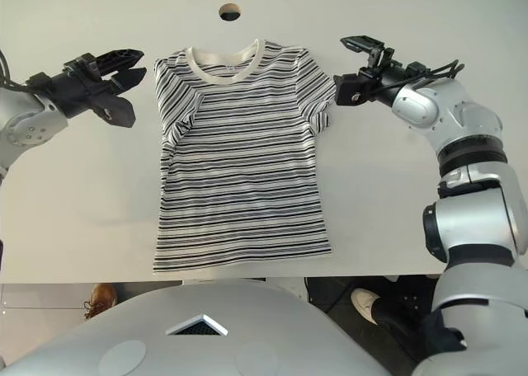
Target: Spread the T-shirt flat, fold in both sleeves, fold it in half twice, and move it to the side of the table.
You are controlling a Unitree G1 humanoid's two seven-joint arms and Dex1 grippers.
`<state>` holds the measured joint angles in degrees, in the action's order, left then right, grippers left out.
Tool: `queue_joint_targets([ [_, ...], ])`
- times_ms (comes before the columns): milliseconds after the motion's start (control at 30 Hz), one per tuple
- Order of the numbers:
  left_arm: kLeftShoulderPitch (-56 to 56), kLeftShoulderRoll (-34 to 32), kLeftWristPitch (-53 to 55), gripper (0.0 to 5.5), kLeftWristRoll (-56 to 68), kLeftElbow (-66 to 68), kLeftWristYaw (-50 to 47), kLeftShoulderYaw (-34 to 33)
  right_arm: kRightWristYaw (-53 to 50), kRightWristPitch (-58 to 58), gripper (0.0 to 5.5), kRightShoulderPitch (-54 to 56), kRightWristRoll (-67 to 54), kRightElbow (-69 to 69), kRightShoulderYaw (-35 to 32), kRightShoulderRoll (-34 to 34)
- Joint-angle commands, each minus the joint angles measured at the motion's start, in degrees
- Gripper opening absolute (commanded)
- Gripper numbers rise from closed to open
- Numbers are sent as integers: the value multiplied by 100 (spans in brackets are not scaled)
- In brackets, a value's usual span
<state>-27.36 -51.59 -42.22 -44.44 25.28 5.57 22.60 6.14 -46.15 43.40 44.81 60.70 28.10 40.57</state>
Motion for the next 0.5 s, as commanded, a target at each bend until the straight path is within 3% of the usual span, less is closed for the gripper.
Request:
queue_joint_targets([
  [33, 338, -221, 129, 150, 120, -298, 153, -234, -476, -78, 342, 355, 548, 400, 463, -14],
  [500, 821, -366, 225, 150, 152, -624, 263, -551, -1245, -41, 342, 610, 1397, 948, 1415, 39],
])
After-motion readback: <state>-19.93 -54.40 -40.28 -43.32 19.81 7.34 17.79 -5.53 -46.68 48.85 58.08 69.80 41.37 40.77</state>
